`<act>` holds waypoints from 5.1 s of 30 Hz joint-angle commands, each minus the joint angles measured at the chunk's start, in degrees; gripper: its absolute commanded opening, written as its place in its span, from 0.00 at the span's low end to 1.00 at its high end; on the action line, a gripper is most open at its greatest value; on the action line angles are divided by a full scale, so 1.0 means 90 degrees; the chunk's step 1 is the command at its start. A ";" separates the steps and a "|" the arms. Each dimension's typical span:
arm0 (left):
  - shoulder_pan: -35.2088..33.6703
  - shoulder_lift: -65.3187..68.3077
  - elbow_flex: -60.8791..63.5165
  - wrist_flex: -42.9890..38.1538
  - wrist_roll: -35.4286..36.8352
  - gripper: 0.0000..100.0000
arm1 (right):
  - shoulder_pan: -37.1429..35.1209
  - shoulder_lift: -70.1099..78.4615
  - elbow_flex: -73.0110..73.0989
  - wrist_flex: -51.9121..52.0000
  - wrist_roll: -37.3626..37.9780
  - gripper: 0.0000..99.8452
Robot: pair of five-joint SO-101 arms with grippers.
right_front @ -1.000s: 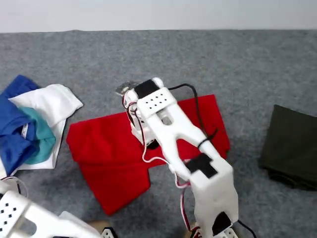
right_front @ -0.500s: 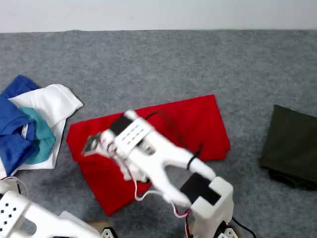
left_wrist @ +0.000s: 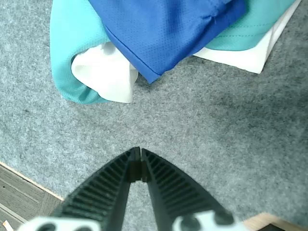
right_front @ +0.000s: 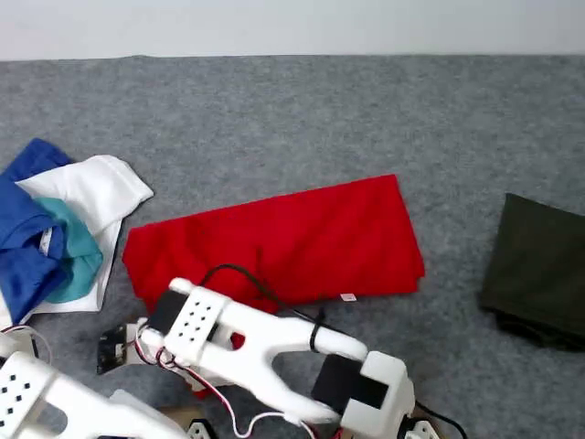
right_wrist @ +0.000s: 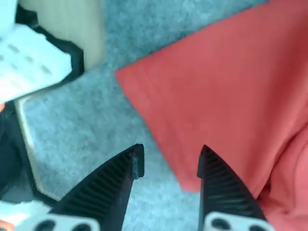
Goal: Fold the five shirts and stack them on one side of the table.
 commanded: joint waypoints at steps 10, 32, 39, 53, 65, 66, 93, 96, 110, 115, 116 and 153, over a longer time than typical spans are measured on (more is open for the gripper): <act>0.0000 -0.0020 -0.0015 -0.0117 -0.0039 0.01 | 0.0132 0.1001 -0.0430 -0.0161 0.0020 0.01; 0.0010 -0.0020 -0.0015 -0.0147 -0.0049 0.01 | 0.2115 0.1050 -0.2999 -0.0308 0.0068 0.01; 0.0010 -0.0020 -0.0015 -0.0147 -0.0049 0.01 | 0.2642 0.1060 -0.2999 -0.0698 0.0068 0.01; 0.0010 -0.0020 -0.0015 -0.0117 -0.0049 0.01 | 0.3179 0.1607 -0.3282 -0.0786 -0.0684 0.18; 0.0010 -0.0020 -0.0015 -0.0117 -0.0049 0.01 | 0.3131 0.1499 -0.4591 0.0142 -0.0703 0.05; 0.0010 -0.0020 -0.0015 -0.0117 -0.0049 0.01 | 0.2984 0.1480 -0.4747 0.0386 -0.0703 0.02; 0.0010 -0.0068 0.0239 -0.0117 -0.0049 0.01 | 0.3170 0.3179 -0.6623 -0.0249 0.0342 0.01; 0.0010 -0.0068 0.0239 -0.0127 -0.0049 0.01 | 0.3179 0.3179 -0.6642 -0.0103 0.0313 0.01; 0.0010 -0.0078 0.0230 0.0127 -0.0039 0.01 | 0.2955 0.2955 -0.6447 0.2095 -0.0654 0.01; 0.0010 -0.0078 0.0142 0.0205 -0.0039 0.01 | 0.3394 0.3287 -0.5617 0.2056 -0.0703 0.01; 0.0010 -0.0078 0.0093 0.0234 -0.0039 0.01 | 0.3492 0.3433 -0.5578 0.2056 -0.0703 0.01; 0.0000 -0.0078 -0.1060 0.1563 -0.0039 0.01 | 0.7165 0.2965 -0.4571 0.0259 -0.0254 0.01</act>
